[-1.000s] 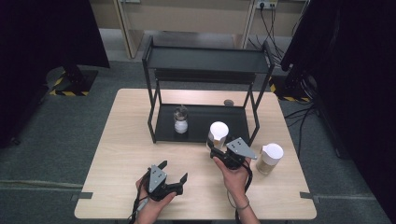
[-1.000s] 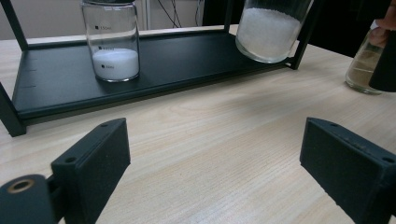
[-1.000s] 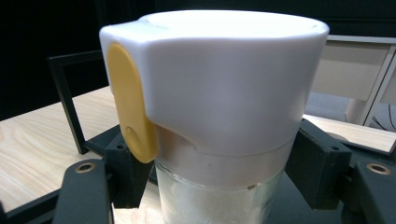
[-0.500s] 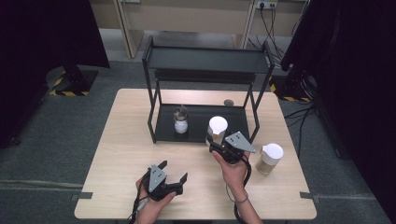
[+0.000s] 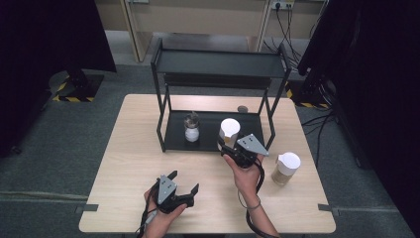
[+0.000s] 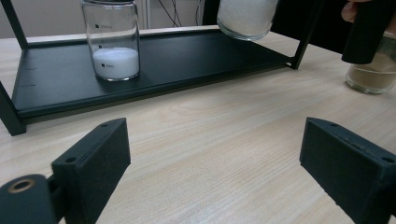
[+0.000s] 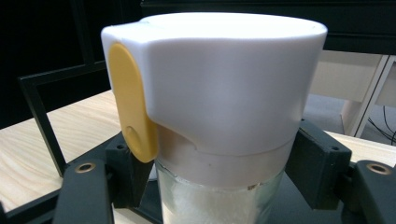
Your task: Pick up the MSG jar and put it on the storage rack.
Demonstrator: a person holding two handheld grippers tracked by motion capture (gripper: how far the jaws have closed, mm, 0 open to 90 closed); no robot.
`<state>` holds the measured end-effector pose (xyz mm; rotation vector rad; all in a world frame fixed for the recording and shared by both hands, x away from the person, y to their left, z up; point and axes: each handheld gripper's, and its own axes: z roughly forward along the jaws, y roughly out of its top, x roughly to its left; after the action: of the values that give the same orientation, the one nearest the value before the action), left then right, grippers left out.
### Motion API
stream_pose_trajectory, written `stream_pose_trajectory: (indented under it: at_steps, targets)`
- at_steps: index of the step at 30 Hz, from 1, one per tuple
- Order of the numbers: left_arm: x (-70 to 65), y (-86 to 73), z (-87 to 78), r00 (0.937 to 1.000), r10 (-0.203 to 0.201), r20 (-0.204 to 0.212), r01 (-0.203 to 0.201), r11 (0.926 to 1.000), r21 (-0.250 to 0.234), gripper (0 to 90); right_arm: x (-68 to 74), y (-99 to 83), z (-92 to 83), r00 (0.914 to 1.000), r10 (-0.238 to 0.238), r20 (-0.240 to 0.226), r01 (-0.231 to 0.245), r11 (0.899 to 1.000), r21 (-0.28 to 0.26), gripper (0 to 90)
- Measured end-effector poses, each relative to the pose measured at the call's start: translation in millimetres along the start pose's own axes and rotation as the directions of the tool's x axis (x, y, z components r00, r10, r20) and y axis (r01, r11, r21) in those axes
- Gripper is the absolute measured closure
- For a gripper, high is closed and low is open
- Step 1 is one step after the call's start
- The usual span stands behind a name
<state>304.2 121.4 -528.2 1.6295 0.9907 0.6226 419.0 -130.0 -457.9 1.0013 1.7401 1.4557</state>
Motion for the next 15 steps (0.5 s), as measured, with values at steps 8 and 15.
stream_pose_trajectory:
  at_steps: [8,15]
  targets:
    - [-0.1,0.0,-0.1,1.0000,0.000,0.000,0.000,1.0000,0.000,8.1,-0.9,5.7,9.9,1.0000,0.002,0.003,-0.002,1.000,0.004,30.8]
    - [-0.3,0.0,-0.1,1.0000,0.001,0.002,-0.001,1.0000,0.002,8.1,-0.5,8.7,20.6,1.0000,0.002,0.003,-0.002,1.000,0.018,30.8]
